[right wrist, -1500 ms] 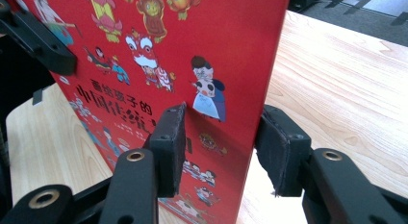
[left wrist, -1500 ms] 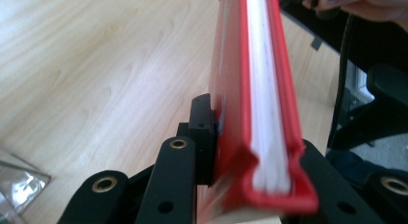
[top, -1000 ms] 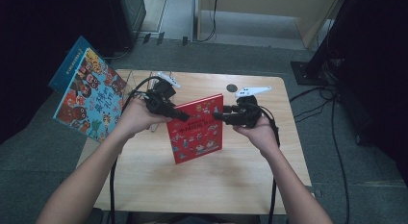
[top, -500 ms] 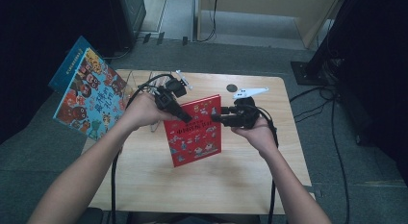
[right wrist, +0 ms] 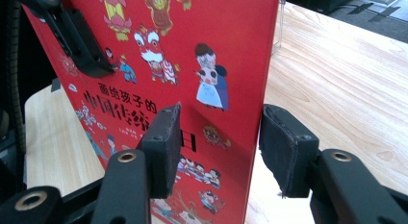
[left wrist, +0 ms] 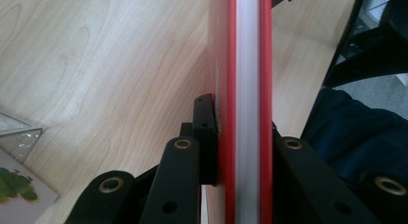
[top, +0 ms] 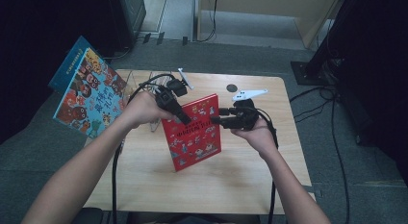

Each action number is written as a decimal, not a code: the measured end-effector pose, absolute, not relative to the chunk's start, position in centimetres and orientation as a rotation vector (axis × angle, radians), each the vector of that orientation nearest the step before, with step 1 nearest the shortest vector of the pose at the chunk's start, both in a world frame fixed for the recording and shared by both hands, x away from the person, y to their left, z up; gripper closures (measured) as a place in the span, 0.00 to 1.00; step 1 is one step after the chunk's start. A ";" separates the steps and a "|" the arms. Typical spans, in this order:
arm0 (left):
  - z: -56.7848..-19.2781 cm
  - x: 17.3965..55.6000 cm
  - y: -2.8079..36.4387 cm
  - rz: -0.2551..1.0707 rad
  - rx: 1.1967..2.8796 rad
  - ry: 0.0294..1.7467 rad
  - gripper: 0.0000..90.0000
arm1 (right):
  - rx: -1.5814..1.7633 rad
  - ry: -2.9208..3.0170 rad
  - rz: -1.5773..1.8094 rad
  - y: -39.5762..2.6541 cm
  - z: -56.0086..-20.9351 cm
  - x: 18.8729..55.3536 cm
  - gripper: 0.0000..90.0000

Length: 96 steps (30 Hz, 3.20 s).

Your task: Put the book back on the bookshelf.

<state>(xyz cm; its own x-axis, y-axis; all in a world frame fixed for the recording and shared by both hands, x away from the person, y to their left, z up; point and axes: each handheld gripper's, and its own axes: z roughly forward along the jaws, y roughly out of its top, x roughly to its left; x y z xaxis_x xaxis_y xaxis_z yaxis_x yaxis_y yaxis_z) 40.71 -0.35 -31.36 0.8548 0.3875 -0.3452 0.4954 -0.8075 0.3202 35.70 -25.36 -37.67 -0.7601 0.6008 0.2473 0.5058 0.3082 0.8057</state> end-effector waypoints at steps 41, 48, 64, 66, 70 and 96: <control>-28.5 40.9 8.2 -0.345 2.441 0.903 0.89 | 1.137 2.433 1.200 -27.0 -47.6 34.1 0.46; -28.1 40.6 10.5 -0.326 2.413 0.958 0.89 | 1.152 2.405 1.164 -27.1 -48.6 34.2 0.48; -27.4 39.4 14.9 -0.278 2.350 1.063 0.89 | 1.182 2.396 1.087 -27.2 -50.3 34.4 0.47; -27.4 39.3 15.5 -0.270 2.339 1.077 0.89 | 1.183 2.398 1.077 -27.2 -50.5 34.4 0.47; -27.3 39.0 16.5 -0.263 2.314 1.097 0.89 | 1.182 2.407 1.063 -27.1 -50.8 34.4 0.47; -26.5 36.9 24.0 -0.223 2.225 1.254 0.89 | 1.113 2.340 1.092 -27.0 -52.2 33.7 0.42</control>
<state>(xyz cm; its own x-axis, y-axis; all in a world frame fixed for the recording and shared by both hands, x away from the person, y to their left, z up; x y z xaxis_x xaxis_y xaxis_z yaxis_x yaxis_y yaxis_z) 36.93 23.98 -26.49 0.5465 0.7324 -0.4062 0.8276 -0.3979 0.3959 33.68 -27.00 -52.21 -0.6409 0.7670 0.0297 0.5154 0.4014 0.7571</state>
